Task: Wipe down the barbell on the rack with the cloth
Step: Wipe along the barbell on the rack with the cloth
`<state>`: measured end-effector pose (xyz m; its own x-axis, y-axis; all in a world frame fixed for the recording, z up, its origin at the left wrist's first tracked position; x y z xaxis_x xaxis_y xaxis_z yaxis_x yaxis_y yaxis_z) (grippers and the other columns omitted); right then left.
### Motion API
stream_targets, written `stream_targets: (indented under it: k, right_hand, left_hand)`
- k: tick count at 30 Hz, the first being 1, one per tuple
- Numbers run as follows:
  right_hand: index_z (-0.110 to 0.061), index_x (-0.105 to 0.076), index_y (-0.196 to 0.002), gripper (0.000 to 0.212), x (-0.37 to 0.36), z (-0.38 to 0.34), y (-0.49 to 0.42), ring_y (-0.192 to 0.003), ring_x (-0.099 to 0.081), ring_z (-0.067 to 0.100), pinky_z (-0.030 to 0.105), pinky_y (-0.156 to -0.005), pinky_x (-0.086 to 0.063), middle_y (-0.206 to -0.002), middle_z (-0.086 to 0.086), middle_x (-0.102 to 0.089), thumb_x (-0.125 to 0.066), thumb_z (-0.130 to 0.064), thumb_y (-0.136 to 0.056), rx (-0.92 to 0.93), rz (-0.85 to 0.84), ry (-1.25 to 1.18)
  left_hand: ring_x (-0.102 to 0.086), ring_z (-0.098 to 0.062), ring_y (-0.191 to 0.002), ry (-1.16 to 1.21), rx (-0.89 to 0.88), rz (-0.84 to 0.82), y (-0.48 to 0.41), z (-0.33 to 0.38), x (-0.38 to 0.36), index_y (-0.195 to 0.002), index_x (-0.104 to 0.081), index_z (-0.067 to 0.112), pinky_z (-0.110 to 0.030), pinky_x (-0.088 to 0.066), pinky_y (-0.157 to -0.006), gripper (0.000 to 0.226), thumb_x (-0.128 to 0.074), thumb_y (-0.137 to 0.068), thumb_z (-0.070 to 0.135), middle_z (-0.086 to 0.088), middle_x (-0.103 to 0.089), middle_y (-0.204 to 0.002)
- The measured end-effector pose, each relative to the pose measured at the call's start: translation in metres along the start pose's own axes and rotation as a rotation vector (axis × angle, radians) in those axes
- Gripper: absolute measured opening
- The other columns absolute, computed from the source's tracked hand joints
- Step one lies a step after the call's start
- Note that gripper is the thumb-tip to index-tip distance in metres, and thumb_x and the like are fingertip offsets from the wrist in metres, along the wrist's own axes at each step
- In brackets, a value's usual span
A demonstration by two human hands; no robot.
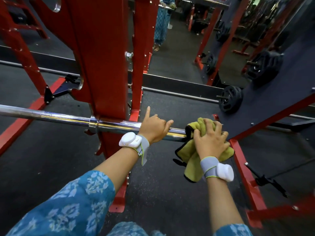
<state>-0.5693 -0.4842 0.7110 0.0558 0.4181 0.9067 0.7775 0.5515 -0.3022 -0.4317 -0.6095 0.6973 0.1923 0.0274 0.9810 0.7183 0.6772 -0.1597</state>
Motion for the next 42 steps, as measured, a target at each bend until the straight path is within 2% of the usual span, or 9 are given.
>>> stream_targets:
  k: [4,8,12,20,25,28,31,36,42]
  right_hand:
    - [-0.028,-0.055,-0.126,0.044,-0.005,-0.019,0.010,-0.114,-0.040,0.039,0.048,-0.085,-0.033,-0.139,0.006,-0.042,-0.056,-0.038,-0.083,0.050,-0.019,0.009]
    - [-0.025,-0.057,-0.117,0.053,-0.011,-0.048,0.037,-0.094,-0.053,0.040,0.047,-0.070,-0.043,-0.124,0.013,-0.053,-0.042,-0.041,-0.069,0.156,-0.017,0.001]
    - [-0.026,-0.045,-0.124,0.056,-0.013,-0.035,0.045,-0.099,-0.051,0.040,0.044,-0.065,-0.044,-0.133,0.010,-0.038,-0.041,-0.042,-0.070,0.194,0.005,-0.022]
    - [-0.032,-0.017,-0.128,0.060,-0.013,-0.003,0.030,-0.117,-0.034,0.041,0.057,-0.080,-0.039,-0.145,0.016,-0.025,-0.056,-0.030,-0.082,-0.069,0.022,-0.132]
    - [-0.024,-0.038,-0.130,0.060,-0.018,-0.037,0.060,-0.105,-0.041,0.040,0.047,-0.064,-0.046,-0.137,0.018,-0.031,-0.041,-0.038,-0.072,0.162,-0.028,-0.073]
    - [-0.027,-0.040,-0.131,0.060,-0.019,-0.036,0.064,-0.104,-0.044,0.040,0.044,-0.061,-0.047,-0.138,0.015,-0.031,-0.041,-0.039,-0.073,0.249,-0.011,-0.032]
    - [-0.030,-0.036,-0.130,0.058,-0.019,-0.017,0.050,-0.105,-0.046,0.042,0.048,-0.064,-0.047,-0.139,0.011,-0.028,-0.048,-0.037,-0.074,0.194,0.028,-0.031]
    - [-0.028,-0.034,-0.141,0.058,-0.015,0.004,0.032,-0.119,-0.030,0.040,0.054,-0.083,-0.039,-0.151,0.010,-0.019,-0.057,-0.030,-0.087,-0.049,-0.007,-0.078]
    - [-0.030,-0.041,-0.129,0.055,-0.020,-0.035,0.056,-0.106,-0.037,0.037,0.048,-0.065,-0.045,-0.141,0.012,-0.033,-0.045,-0.035,-0.075,0.155,-0.012,-0.083]
  left_hand:
    - [-0.056,-0.027,-0.110,-0.050,0.001,0.027,0.001,0.003,-0.001,-0.088,-0.072,0.016,-0.045,-0.007,-0.113,0.067,-0.012,-0.100,0.043,-0.010,-0.071,-0.091]
    - [-0.062,-0.032,-0.094,-0.075,0.009,0.062,0.000,0.001,-0.004,-0.081,-0.072,0.012,-0.046,-0.022,-0.108,0.076,-0.004,-0.093,0.043,-0.013,-0.071,-0.084]
    - [-0.062,-0.029,-0.092,-0.090,0.023,0.041,0.004,-0.001,-0.005,-0.080,-0.071,0.015,-0.044,-0.024,-0.107,0.068,-0.012,-0.099,0.044,-0.011,-0.071,-0.083]
    - [-0.060,-0.025,-0.094,-0.057,0.024,0.038,0.005,0.000,-0.003,-0.084,-0.069,0.016,-0.043,-0.020,-0.110,0.059,-0.019,-0.102,0.041,-0.008,-0.070,-0.088]
    - [-0.060,-0.027,-0.098,-0.082,0.034,0.018,0.005,0.001,0.000,-0.089,-0.070,0.015,-0.043,-0.021,-0.108,0.058,-0.019,-0.102,0.041,-0.010,-0.070,-0.094]
    - [-0.060,-0.028,-0.098,-0.079,0.034,0.013,0.005,0.002,0.001,-0.090,-0.069,0.015,-0.042,-0.022,-0.107,0.057,-0.019,-0.102,0.040,-0.010,-0.070,-0.095]
    - [-0.061,-0.027,-0.094,-0.084,0.036,0.020,0.006,0.001,0.001,-0.088,-0.069,0.016,-0.042,-0.025,-0.104,0.057,-0.019,-0.102,0.040,-0.009,-0.070,-0.092]
    - [-0.061,-0.026,-0.090,-0.069,0.033,0.025,0.007,0.001,0.001,-0.083,-0.069,0.016,-0.043,-0.025,-0.104,0.058,-0.019,-0.102,0.039,-0.007,-0.070,-0.087]
    - [-0.060,-0.028,-0.095,-0.086,0.039,0.025,0.006,0.003,0.001,-0.090,-0.070,0.015,-0.042,-0.024,-0.104,0.056,-0.020,-0.102,0.039,-0.010,-0.070,-0.094]
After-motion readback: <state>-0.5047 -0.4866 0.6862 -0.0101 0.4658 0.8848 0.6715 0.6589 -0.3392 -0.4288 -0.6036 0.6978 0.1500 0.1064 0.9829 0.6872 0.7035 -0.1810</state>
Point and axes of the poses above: each hand's wrist, its own y-axis away from the middle knuckle, its own x-axis out of the back of the hand, z = x × y, the point moved 1 cm from there along -y, towards the middle knuckle
